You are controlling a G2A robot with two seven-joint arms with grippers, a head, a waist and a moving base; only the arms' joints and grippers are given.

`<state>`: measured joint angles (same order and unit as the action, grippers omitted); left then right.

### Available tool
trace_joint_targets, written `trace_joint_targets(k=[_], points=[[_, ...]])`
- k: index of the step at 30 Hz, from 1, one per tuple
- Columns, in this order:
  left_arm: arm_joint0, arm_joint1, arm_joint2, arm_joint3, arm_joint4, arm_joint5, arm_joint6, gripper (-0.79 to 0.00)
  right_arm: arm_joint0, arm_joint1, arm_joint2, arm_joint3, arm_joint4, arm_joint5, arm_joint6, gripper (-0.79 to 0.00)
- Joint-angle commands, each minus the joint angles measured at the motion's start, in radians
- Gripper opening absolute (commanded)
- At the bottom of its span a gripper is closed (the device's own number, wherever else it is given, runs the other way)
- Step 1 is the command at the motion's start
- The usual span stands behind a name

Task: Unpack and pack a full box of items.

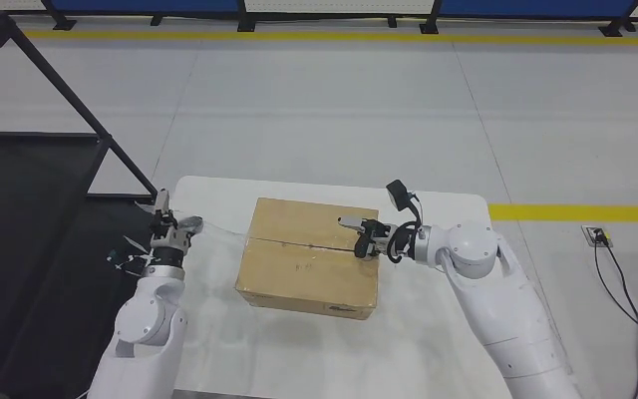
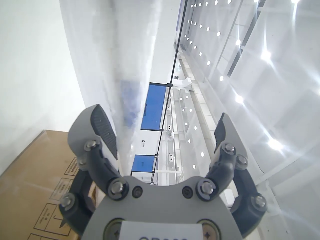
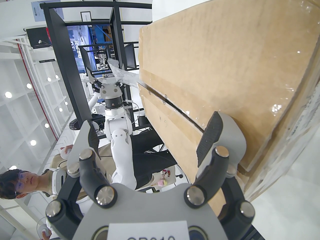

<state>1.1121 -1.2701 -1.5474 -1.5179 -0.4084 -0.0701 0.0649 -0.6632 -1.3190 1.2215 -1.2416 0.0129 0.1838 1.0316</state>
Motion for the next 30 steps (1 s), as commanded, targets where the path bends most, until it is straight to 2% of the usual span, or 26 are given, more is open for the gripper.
trace_joint_targets(k=[1,11,17,23,30], points=[[0.007,0.000,-0.007,-0.010,0.009,0.001,0.010,0.000,0.000,0.000,0.000,0.000,0.000,0.000,0.000,0.000],[0.021,-0.001,-0.034,-0.061,0.031,-0.007,0.022,0.000,0.000,0.000,0.000,0.000,0.000,0.000,0.000,0.000],[0.041,-0.003,-0.033,-0.132,0.069,-0.033,0.026,0.000,0.000,0.000,0.000,0.000,0.000,0.000,0.000,0.000],[0.060,-0.005,-0.014,-0.204,0.139,-0.054,0.034,0.000,0.000,0.000,0.000,0.000,0.000,0.000,0.000,0.000],[0.063,-0.011,0.023,-0.248,0.196,-0.064,0.030,0.000,-0.015,0.000,-0.001,-0.011,0.004,-0.007,-0.019,0.000]])
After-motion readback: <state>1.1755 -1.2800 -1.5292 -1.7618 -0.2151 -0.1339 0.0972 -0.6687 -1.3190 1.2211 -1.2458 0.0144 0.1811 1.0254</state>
